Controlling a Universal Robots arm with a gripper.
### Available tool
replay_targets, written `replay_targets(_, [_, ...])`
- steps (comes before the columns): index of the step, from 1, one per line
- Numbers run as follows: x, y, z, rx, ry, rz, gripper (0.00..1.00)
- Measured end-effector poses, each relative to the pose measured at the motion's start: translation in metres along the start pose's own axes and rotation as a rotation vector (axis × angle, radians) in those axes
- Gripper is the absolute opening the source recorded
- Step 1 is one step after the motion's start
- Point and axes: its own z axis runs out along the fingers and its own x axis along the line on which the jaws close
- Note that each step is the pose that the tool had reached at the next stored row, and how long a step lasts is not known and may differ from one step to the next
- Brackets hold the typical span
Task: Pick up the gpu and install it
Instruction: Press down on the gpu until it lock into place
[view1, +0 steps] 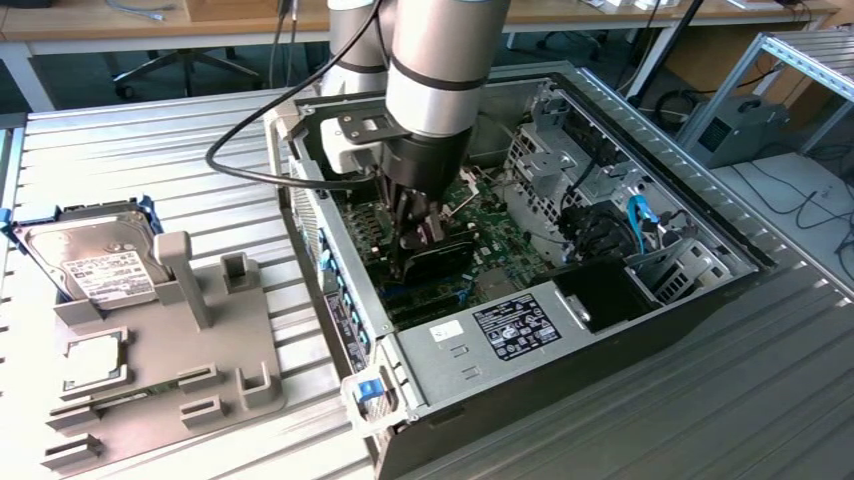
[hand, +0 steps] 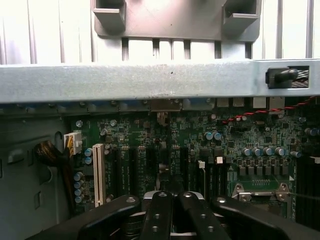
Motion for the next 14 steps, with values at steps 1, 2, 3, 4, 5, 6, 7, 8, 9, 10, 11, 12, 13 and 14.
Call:
replay_targets(1, [0.000,-0.0001,-0.0008,0.0000,0.0000,0.000,0.11])
replay_targets(2, [0.000,-0.0006,-0.0015,0.0001,0.0000,0.000,0.11])
replay_targets(3, [0.000,-0.0014,-0.0029,0.0000,0.0000,0.000,0.11])
replay_targets(4, [0.000,-0.0024,-0.0041,0.0000,0.0000,0.000,0.11])
replay_targets(5, [0.000,-0.0040,-0.0049,-0.0002,0.0000,0.000,0.11])
replay_targets(6, [0.000,-0.0065,-0.0051,-0.0006,-0.0002,0.000,0.11])
replay_targets(7, [0.000,-0.0096,-0.0055,-0.0017,0.0000,0.000,0.11])
replay_targets(8, [0.000,-0.0129,-0.0057,-0.0030,0.0000,0.000,0.11])
replay_targets(9, [0.000,-0.0180,-0.0060,-0.0050,0.0001,0.000,0.11])
replay_targets(10, [0.000,-0.0220,-0.0062,-0.0066,0.0001,0.000,0.11])
replay_targets(11, [0.000,-0.0256,-0.0064,-0.0081,0.0002,0.000,0.11])
replay_targets(12, [-0.001,-0.0316,-0.0066,-0.0107,0.0002,0.000,0.11])
replay_targets(13, [-0.001,-0.0362,-0.0068,-0.0124,0.0001,0.000,0.11])
replay_targets(14, [-0.001,-0.0411,-0.0071,-0.0144,0.0002,0.000,0.11])
